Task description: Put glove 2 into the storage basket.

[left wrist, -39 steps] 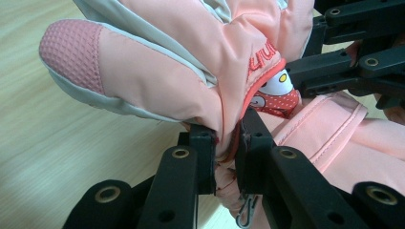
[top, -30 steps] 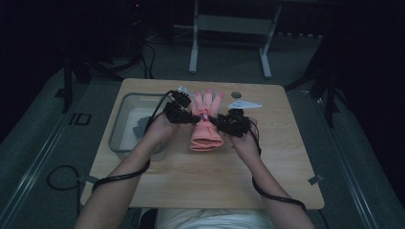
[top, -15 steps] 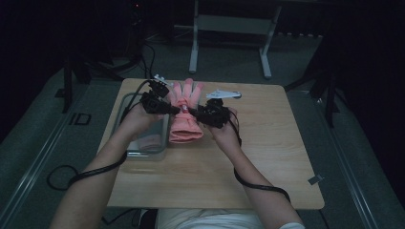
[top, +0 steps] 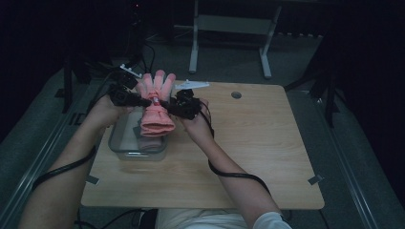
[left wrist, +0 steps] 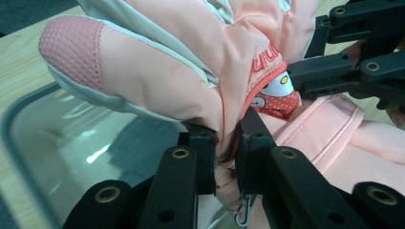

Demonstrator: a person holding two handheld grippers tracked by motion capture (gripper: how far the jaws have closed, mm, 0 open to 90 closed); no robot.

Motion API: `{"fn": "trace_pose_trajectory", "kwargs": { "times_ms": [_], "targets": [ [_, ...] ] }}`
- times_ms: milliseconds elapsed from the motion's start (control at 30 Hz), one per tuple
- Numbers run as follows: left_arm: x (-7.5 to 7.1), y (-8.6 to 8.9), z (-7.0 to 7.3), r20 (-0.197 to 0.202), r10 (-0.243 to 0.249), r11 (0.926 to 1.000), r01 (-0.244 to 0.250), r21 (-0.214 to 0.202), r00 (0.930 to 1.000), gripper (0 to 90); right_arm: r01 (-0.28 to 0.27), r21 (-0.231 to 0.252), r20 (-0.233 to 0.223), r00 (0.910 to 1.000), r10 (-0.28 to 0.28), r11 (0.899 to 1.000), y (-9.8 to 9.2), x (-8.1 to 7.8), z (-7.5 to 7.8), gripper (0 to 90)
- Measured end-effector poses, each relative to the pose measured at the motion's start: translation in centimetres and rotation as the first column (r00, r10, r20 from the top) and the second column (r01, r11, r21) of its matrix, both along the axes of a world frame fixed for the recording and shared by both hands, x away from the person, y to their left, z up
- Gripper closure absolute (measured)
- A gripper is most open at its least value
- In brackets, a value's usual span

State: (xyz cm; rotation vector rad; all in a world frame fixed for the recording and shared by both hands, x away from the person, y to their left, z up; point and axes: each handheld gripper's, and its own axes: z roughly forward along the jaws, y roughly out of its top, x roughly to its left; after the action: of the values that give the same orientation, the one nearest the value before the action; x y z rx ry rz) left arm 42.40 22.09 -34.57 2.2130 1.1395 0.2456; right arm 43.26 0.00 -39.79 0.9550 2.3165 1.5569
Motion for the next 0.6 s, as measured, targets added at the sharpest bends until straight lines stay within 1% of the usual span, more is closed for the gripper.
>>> {"fn": "trace_pose_trajectory", "kwargs": {
  "times_ms": [167,267,333,400,467,500,533,567,600],
  "targets": [
    [0.2,2.2,0.2,-0.013,0.013,0.9993,-0.013,0.034,0.9998,79.2,-0.010,0.037,-0.018,0.9998,0.011,0.999,2.4,0.2,-0.5,68.5],
    [0.5,3.0,-0.3,-0.018,0.028,0.9989,-0.028,0.037,0.9994,79.1,-0.002,0.048,-0.027,0.9996,0.004,0.999,3.6,0.4,-1.0,68.6],
    [0.6,3.3,-0.9,-0.016,0.029,0.9988,-0.028,0.040,0.9995,79.1,0.002,0.051,-0.036,0.9993,-0.001,0.999,4.1,0.6,-1.6,68.6],
    [0.9,3.5,-2.1,-0.033,0.038,0.9989,-0.037,0.029,0.9987,79.1,0.005,0.043,-0.045,0.9990,-0.003,0.999,4.3,0.7,-2.2,68.6],
    [1.1,3.5,-3.2,-0.046,0.042,0.9988,-0.041,0.028,0.9980,79.1,0.009,0.030,-0.066,0.9978,-0.007,1.000,4.5,0.9,-3.2,68.6],
    [1.1,3.5,-3.2,-0.046,0.042,0.9988,-0.041,0.028,0.9980,79.1,0.009,0.030,-0.066,0.9978,-0.007,1.000,4.5,0.9,-3.2,68.6],
    [1.4,3.5,-4.4,-0.059,0.045,0.9985,-0.043,0.034,0.9972,79.1,0.010,0.021,-0.073,0.9973,-0.008,1.000,4.5,1.0,-3.7,68.6],
    [1.6,3.5,-4.9,-0.069,0.043,0.9984,-0.040,0.040,0.9967,79.1,0.017,0.006,-0.086,0.9961,-0.016,1.000,4.7,1.2,-4.7,68.6],
    [1.7,3.5,-5.4,-0.076,0.047,0.9981,-0.043,0.044,0.9960,79.0,0.017,-0.003,-0.094,0.9954,-0.018,1.000,4.8,1.3,-5.2,68.6]
  ]
}}
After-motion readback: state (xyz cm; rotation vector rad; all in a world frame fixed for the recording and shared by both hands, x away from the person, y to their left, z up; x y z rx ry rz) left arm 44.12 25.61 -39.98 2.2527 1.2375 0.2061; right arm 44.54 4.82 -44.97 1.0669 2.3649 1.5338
